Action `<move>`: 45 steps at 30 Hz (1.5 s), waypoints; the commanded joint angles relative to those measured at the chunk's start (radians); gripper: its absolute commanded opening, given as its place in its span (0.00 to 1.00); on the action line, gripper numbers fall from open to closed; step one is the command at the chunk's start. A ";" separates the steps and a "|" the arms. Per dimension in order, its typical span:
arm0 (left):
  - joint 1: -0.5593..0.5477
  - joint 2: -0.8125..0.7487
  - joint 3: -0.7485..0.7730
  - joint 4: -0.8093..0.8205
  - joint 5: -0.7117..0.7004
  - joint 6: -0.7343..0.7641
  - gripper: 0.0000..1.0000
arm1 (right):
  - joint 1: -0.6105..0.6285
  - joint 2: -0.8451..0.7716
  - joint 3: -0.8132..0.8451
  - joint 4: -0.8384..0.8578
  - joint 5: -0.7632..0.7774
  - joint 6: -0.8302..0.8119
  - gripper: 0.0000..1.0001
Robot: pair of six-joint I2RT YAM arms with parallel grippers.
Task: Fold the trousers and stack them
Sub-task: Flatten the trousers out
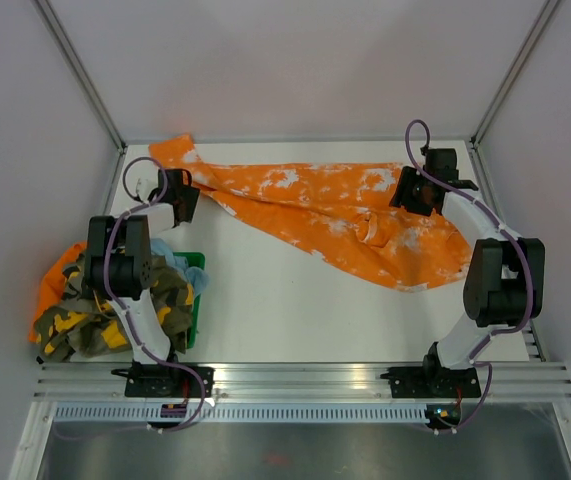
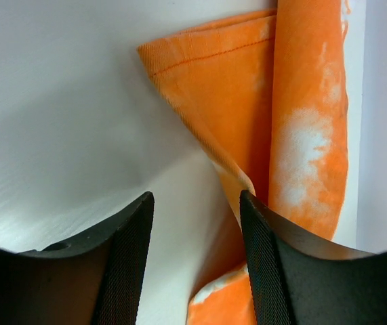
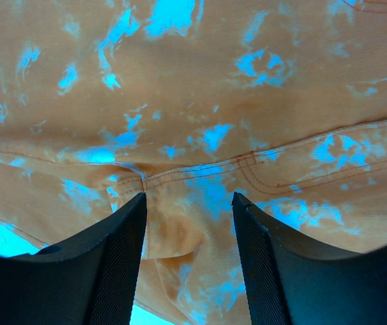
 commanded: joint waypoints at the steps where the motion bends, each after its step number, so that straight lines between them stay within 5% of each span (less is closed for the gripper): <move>1: 0.000 -0.110 -0.031 0.037 -0.002 -0.029 0.59 | 0.000 0.013 0.009 0.018 -0.021 0.012 0.60; 27: 0.000 0.086 0.109 0.007 0.016 -0.113 0.51 | 0.000 0.030 0.030 -0.007 -0.009 0.003 0.61; 30: 0.000 0.106 0.146 -0.023 0.011 -0.111 0.32 | 0.000 0.029 0.027 -0.007 -0.007 0.005 0.61; 33: 0.000 0.146 0.198 -0.062 0.019 -0.098 0.02 | 0.000 0.027 0.024 -0.002 0.002 0.009 0.60; 35: 0.000 0.155 0.247 -0.125 0.010 -0.082 0.02 | 0.000 0.029 0.015 0.013 0.022 0.020 0.60; 40: 0.000 -0.015 0.263 -0.471 -0.245 0.010 0.02 | 0.000 0.035 -0.023 0.053 0.068 0.083 0.61; 45: 0.032 -0.346 0.063 -0.506 -0.375 0.125 0.02 | 0.000 0.039 -0.025 0.113 0.099 0.115 0.62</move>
